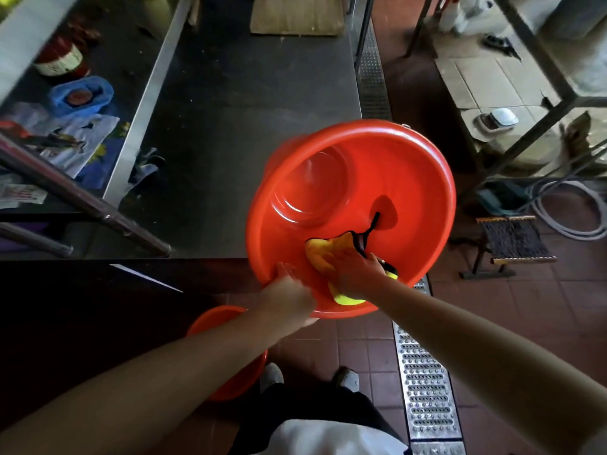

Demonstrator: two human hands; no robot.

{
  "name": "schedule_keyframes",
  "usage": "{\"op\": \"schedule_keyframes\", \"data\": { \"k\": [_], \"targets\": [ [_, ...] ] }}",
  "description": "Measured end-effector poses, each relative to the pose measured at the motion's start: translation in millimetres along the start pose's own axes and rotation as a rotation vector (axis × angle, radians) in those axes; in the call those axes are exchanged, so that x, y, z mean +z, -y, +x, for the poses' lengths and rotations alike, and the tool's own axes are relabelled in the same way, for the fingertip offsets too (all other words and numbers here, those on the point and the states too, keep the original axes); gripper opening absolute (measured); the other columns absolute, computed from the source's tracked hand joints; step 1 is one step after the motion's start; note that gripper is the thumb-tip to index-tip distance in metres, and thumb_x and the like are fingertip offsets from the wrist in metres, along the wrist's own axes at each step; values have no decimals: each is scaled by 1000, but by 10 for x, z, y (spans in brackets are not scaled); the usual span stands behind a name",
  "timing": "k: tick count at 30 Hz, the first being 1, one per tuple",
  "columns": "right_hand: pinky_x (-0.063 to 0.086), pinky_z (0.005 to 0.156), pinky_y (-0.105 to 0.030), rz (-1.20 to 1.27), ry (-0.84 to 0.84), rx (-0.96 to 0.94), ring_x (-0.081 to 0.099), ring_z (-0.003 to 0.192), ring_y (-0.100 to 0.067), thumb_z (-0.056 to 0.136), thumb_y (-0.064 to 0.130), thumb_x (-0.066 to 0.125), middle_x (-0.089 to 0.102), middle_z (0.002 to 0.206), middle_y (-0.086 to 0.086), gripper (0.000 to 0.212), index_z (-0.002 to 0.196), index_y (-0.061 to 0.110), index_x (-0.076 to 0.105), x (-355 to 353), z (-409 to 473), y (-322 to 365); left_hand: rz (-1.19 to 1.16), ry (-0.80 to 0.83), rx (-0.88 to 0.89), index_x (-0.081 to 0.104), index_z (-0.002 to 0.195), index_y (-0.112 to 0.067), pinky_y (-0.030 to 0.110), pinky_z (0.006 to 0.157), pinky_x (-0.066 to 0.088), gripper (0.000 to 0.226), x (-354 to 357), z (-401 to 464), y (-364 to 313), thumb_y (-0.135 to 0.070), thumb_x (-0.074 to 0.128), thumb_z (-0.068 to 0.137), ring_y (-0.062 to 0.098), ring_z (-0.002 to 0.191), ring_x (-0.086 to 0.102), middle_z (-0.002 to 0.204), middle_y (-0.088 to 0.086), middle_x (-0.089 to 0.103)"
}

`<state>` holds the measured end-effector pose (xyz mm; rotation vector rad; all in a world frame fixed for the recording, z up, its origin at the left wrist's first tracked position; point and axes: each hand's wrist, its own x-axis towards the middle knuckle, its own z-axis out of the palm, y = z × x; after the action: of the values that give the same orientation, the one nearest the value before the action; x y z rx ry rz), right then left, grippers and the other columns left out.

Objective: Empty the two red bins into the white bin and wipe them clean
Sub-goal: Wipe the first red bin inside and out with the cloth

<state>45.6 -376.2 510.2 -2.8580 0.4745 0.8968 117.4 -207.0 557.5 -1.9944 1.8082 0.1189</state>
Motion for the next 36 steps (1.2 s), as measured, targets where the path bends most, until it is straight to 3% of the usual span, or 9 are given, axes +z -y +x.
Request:
{"op": "schedule_keyframes", "data": {
  "k": [4,8,13,16,22,25,28,31,36],
  "targets": [
    [30,115,-54,30,-60,32,15,149,-29,95,40,47,22,159,-3,69,156,32,17,-12,409,-64,44,53,23,61,122,4,70,102,29,60,15,57,-59,-47,49,92,53,113,54,118,36,60],
    [36,111,-52,169,-86,52,34,142,-36,99,28,46,33,151,-13,53,149,25,30,-72,820,-109,105,112,-21,49,130,14,69,99,34,75,28,101,-126,-50,48,92,57,115,51,127,43,50],
    [29,115,-58,155,-63,88,16,150,-34,93,29,52,16,161,-15,64,151,20,28,25,1028,-65,165,158,-53,49,132,13,68,98,40,75,93,48,-215,-49,49,89,57,116,52,129,41,50],
    [31,112,-52,153,-109,53,14,151,-23,95,34,47,28,157,-1,55,148,30,34,38,952,-89,153,147,-92,66,117,5,61,89,50,74,66,23,-193,-55,63,74,50,101,64,114,33,64],
    [24,114,-57,232,-110,-4,26,144,-29,97,50,38,33,151,-1,53,147,35,32,47,276,22,31,72,-78,77,82,1,59,76,55,61,38,-38,-84,-50,82,48,46,81,68,86,29,71],
    [11,117,-62,342,-73,-88,19,149,-30,95,62,31,24,160,1,63,154,42,17,148,-232,62,66,110,-61,77,95,-7,59,87,49,64,87,-79,-87,-63,70,64,46,96,65,99,26,71],
    [30,111,-62,3,-233,-177,13,149,-35,94,69,32,28,157,-1,75,158,39,7,259,-579,27,99,107,-69,71,113,-7,61,100,39,69,101,-74,-59,-65,58,78,47,112,58,119,29,63],
    [50,96,-55,-48,-318,-197,31,144,-31,79,80,41,48,148,0,89,154,32,26,151,-719,12,64,104,-53,64,119,-3,61,104,31,69,71,-58,20,-62,54,85,45,116,52,123,31,59],
    [28,115,-48,-136,-73,-186,26,149,-22,70,76,65,32,160,0,117,160,27,10,94,-631,-25,117,41,-5,69,106,-7,49,95,37,70,5,-98,265,-69,46,85,35,100,57,104,19,67]
  ]
}}
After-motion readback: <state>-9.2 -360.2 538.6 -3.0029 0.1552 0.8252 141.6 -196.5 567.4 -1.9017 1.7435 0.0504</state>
